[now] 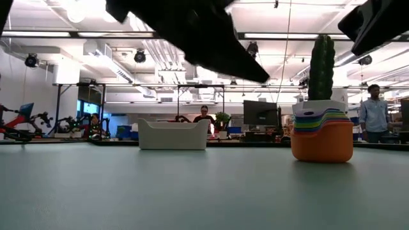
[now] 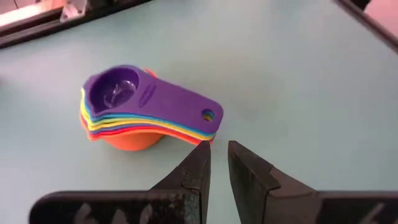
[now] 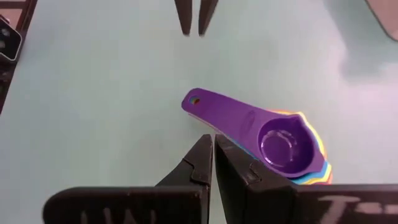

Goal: Nest measuring cups in basket
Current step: Put the stacked measuring cups into the white bin

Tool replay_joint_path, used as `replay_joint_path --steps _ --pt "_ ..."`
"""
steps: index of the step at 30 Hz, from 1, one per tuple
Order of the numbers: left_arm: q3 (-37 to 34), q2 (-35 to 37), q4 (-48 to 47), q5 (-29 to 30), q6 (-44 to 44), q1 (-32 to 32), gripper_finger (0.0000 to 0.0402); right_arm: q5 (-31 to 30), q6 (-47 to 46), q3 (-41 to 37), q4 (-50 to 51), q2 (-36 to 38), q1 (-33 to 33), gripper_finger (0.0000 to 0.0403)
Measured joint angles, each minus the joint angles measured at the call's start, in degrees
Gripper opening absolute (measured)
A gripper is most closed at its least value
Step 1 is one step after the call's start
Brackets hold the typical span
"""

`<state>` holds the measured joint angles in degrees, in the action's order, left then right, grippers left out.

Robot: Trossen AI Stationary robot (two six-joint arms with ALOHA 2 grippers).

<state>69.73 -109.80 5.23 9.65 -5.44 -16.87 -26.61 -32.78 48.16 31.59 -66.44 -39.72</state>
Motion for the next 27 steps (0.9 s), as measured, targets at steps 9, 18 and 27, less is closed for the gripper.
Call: replay_joint_path --steps 9,18,27 --pt "0.0 5.33 -3.53 0.34 -1.66 -0.75 0.0038 -0.46 2.84 0.0 0.04 0.29 0.0 0.0009" --pt "0.0 4.87 -1.04 1.95 -0.63 -0.66 0.0038 -0.57 3.41 0.0 2.82 0.29 0.0 0.0009" --pt "0.0 3.87 3.75 2.72 0.0 -0.65 0.0038 -0.59 3.85 -0.54 2.84 -0.41 0.0 0.0019"
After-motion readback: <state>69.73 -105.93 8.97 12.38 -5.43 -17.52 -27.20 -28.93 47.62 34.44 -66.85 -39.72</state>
